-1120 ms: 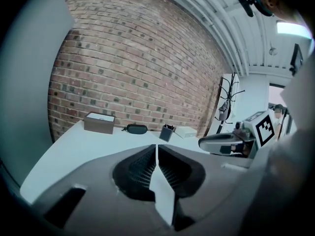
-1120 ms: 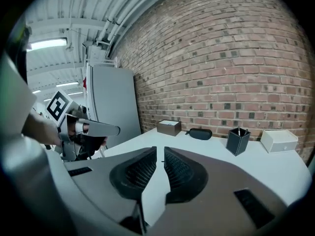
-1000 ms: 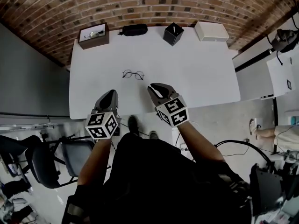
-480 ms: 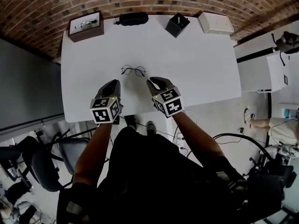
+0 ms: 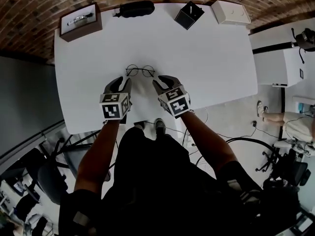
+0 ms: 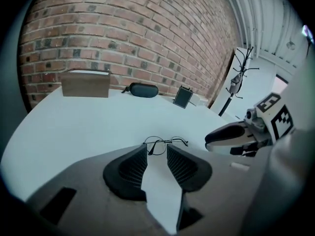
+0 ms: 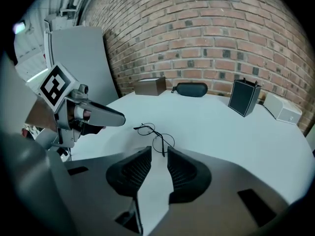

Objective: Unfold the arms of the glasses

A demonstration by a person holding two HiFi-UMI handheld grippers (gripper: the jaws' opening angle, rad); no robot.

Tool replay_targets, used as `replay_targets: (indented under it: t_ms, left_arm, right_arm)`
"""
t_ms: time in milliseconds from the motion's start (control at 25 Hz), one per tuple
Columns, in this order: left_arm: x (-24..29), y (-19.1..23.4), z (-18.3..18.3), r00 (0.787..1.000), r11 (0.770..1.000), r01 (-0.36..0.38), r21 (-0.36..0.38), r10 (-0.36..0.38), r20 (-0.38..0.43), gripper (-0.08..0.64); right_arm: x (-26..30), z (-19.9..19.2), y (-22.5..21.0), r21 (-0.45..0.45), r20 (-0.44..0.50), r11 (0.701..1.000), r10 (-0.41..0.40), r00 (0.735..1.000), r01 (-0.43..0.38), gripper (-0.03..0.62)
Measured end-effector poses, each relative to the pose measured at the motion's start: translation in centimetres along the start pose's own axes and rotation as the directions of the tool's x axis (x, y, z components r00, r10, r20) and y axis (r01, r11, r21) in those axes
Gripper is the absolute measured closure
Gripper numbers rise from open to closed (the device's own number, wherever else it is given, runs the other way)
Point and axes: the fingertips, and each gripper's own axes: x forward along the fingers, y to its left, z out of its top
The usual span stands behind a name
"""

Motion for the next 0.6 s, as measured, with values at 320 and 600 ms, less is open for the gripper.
replay_targets:
  t_ms: [320,600]
  left_arm:
    - [2.8,1.3,-1.5,0.997,1.0,-0.017,0.019,0.018,-0.079,0.434]
    - [3.8,1.6,-1.8,0.994,1.0,-0.003,0.015,0.004,-0.113,0.438]
  right_arm:
    - [2.7,-1.4,-0.3,0.009,-0.055,1.0,-0.01,0.998,0.011,0.514]
    - [4.3,-1.9,-0.6,0.003,-0.096,0.999,-0.041,0.994,0.042,0.514]
